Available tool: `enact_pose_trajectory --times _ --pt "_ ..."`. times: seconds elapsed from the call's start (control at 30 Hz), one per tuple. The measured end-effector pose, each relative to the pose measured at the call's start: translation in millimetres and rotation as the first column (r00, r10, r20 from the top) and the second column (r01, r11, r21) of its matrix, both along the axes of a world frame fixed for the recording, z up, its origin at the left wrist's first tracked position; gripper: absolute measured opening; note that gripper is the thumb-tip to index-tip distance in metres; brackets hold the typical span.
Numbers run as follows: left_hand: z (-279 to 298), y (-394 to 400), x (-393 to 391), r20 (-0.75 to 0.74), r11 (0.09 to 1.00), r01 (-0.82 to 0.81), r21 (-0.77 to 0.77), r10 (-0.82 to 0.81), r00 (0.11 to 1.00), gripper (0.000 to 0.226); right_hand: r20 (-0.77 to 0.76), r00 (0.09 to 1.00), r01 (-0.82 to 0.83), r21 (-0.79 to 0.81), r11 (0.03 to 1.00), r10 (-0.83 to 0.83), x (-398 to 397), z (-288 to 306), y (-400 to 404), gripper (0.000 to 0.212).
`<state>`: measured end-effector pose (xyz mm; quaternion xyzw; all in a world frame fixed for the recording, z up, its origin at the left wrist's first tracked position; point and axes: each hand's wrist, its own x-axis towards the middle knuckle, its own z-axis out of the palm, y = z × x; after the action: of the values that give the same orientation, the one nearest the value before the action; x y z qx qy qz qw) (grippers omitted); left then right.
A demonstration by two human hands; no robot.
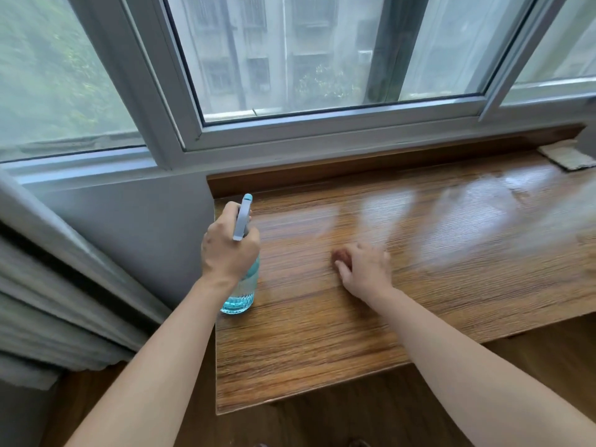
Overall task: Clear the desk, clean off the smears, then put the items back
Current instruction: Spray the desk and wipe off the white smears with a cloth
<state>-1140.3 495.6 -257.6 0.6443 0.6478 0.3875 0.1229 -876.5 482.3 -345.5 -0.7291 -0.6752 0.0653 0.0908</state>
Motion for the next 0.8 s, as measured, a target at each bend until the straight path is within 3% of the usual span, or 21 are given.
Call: enact_pose_trajectory --times 0.1,0.2,0.27,0.37,0.47,0.8 --pt "3.5 -6.7 20.2 0.039 0.999 0.050 0.009 -0.051 0.998 0.018 -0.091 0.919 -0.387 -0.032 0.921 0.383 3.9 10.7 -47.0 0.034" --pt "8.5 -10.2 54.1 0.077 0.992 0.115 0.045 -0.119 0.990 0.021 -0.099 0.828 -0.561 -0.094 0.823 0.553 22.8 17.8 -87.4 0.039" --pt "13.1 -9.3 83.1 0.109 0.984 0.161 0.079 -0.169 0.979 0.023 -0.108 0.858 -0.509 -0.054 0.859 0.502 47.1 17.2 -96.4 0.043" --pt "19.7 -8.2 134.2 0.131 0.971 0.212 0.108 -0.226 0.965 0.023 -0.263 0.936 -0.207 0.133 0.969 0.236 94.3 25.5 -91.2 0.038" --pt "22.8 -12.6 189.3 0.115 0.954 0.268 0.131 -0.284 0.952 0.018 -0.387 0.920 0.032 0.219 0.975 0.057 145.7 41.4 -83.0 0.037" --pt "22.8 -23.5 331.4 0.141 0.926 0.355 0.126 -0.371 0.918 0.025 -0.496 0.866 0.196 0.229 0.954 -0.059 266.5 77.5 -80.7 0.039"
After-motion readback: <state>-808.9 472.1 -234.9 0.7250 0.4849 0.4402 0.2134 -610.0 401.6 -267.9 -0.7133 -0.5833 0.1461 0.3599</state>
